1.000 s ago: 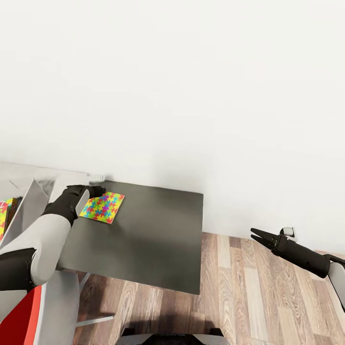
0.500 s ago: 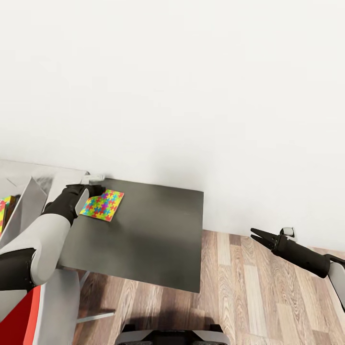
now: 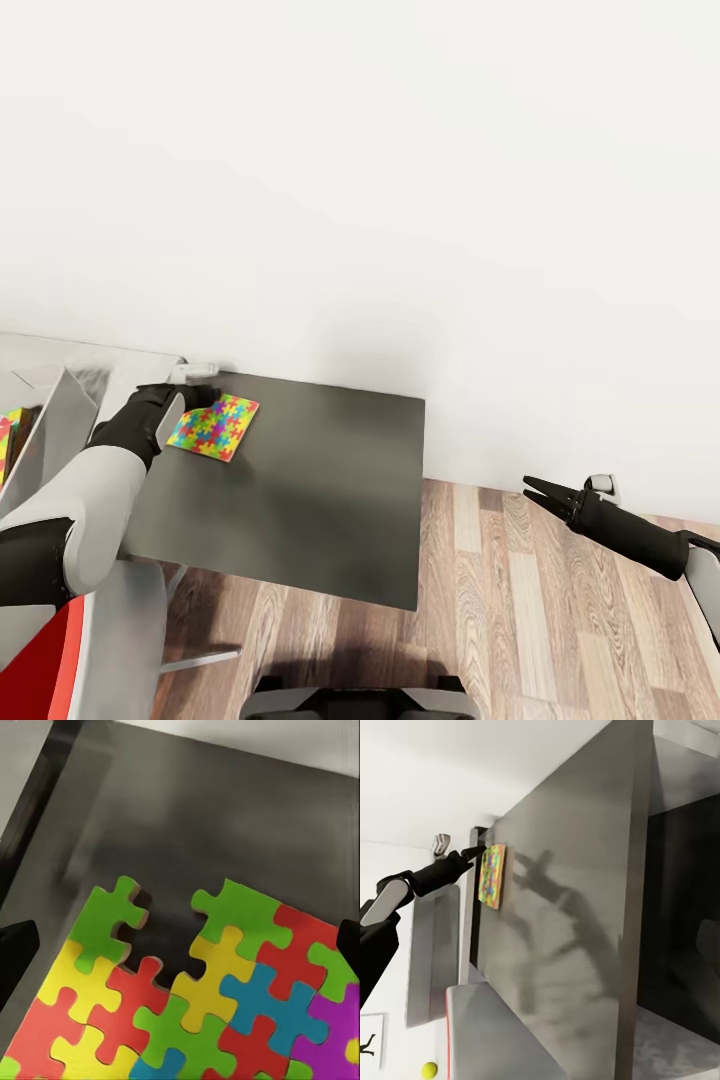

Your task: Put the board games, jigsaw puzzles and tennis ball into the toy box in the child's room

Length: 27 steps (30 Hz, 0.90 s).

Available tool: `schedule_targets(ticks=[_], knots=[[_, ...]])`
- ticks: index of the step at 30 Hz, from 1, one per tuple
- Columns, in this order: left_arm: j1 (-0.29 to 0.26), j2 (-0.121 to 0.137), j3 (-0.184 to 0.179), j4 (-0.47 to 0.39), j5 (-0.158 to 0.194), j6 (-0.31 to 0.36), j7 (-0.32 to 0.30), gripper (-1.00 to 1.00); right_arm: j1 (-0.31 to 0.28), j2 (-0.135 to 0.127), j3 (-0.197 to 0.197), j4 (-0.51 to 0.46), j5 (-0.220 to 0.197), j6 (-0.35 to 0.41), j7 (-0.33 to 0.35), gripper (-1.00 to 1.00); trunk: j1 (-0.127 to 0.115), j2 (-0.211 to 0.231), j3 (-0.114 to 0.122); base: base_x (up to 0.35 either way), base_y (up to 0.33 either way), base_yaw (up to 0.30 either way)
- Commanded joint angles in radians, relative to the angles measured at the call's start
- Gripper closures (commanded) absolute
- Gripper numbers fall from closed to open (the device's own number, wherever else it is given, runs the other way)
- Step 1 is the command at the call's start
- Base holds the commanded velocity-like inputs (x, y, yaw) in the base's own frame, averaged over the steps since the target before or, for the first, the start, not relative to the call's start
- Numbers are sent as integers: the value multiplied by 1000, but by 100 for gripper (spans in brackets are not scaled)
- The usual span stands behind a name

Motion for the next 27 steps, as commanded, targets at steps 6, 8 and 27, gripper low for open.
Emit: schedule_targets(ticks=[6,8,27], knots=[[0,-1,3,17,3,5,-27,-100,-1,0,-1,0,1,3,3,-100,1,-1,-4,0,0,0],[0,-1,3,17,3,5,-28,-100,-1,0,-1,0,1,3,3,-100,1,-1,-5,0,0,0],[0,1,3,17,1,5,-31,-100,-1,0,-1,0,2,2,5,-100,1,-1,-4,0,0,-19]])
